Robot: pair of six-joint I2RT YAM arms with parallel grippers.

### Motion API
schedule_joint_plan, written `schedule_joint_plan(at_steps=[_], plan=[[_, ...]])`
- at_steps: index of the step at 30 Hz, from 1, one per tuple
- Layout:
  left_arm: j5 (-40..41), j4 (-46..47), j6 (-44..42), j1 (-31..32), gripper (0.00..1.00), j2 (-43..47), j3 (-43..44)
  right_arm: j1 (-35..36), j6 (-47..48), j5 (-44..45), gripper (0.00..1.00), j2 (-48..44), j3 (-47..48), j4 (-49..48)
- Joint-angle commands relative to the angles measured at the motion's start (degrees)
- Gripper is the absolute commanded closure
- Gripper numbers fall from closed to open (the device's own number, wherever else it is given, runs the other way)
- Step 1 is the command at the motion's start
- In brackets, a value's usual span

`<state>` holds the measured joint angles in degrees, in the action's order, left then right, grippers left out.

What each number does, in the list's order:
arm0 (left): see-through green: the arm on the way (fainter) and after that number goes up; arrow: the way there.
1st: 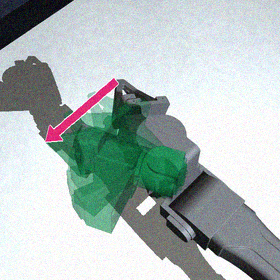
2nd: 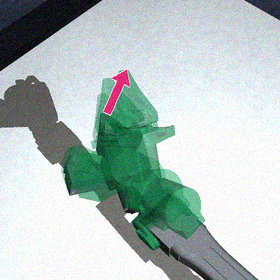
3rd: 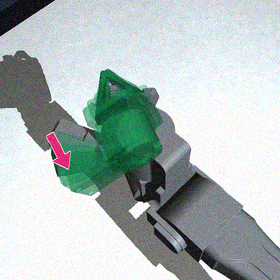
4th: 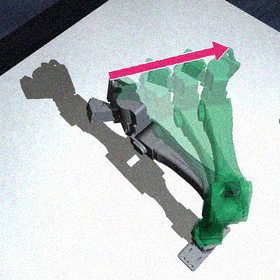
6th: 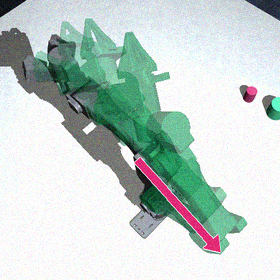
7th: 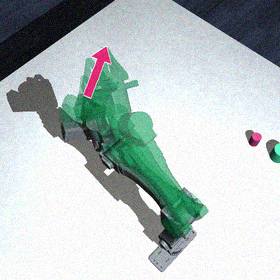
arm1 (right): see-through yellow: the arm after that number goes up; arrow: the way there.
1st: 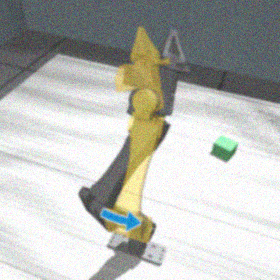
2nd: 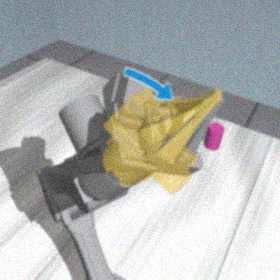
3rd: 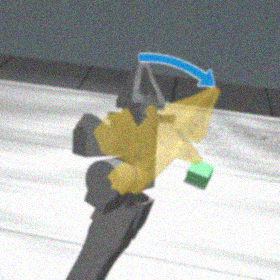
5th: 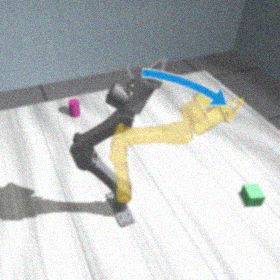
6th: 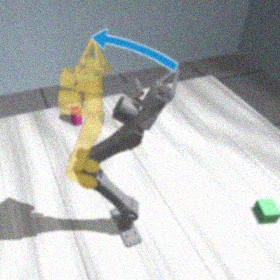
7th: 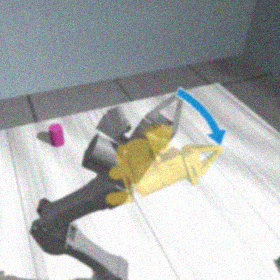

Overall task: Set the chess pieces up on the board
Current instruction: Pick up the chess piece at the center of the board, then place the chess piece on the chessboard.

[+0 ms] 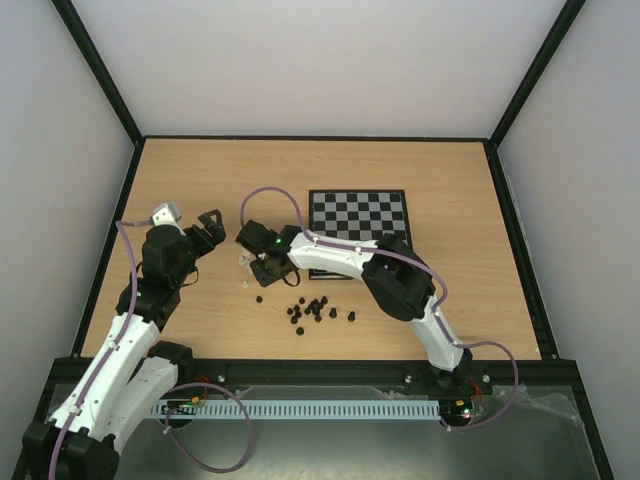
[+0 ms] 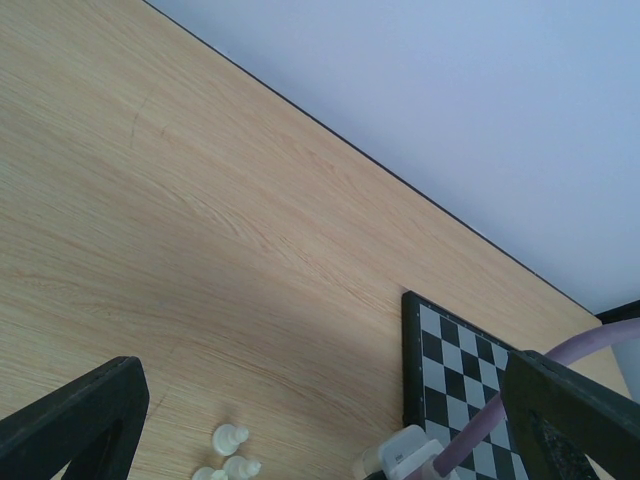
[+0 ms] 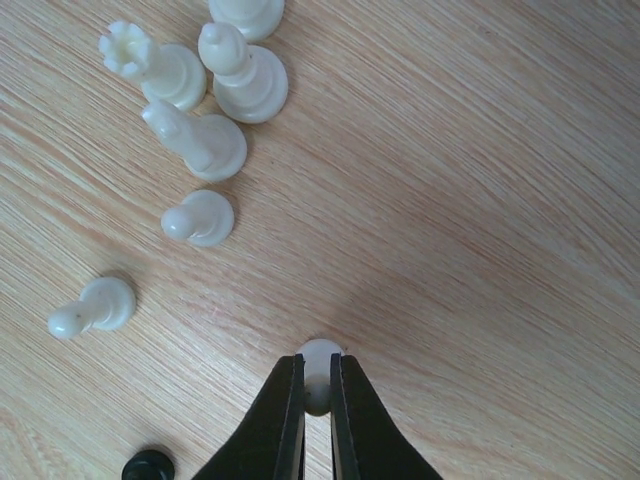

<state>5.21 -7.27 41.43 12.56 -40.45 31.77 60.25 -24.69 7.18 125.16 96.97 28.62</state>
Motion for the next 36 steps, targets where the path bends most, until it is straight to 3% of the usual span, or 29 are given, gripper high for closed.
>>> schedule_joint_plan(at_steps=[1,11,22,28,36], plan=[[0.65,-0.47,-0.03,-0.16,0.01,0.91,0.58,0.00,-0.32,2.03,0.99,-4.73,-1.47,2.61],[0.76,-0.47,-0.03,-0.17,0.01,1.04,0.53,-2.37,-1.53,8.17,0.99,-18.89,-10.40,4.86],[0.42,-0.05,-0.03,-0.08,0.00,0.49,0.32,-20.08,-1.77,9.93,0.98,-41.19,-27.11,6.56],[0.24,0.22,-0.03,-0.08,0.00,0.27,0.18,-27.85,-1.37,8.79,0.98,-42.90,-32.26,5.99],[0.50,0.30,-0.10,-0.11,0.01,-0.11,0.16,-30.23,-0.74,6.02,0.99,-38.42,-36.06,1.83]])
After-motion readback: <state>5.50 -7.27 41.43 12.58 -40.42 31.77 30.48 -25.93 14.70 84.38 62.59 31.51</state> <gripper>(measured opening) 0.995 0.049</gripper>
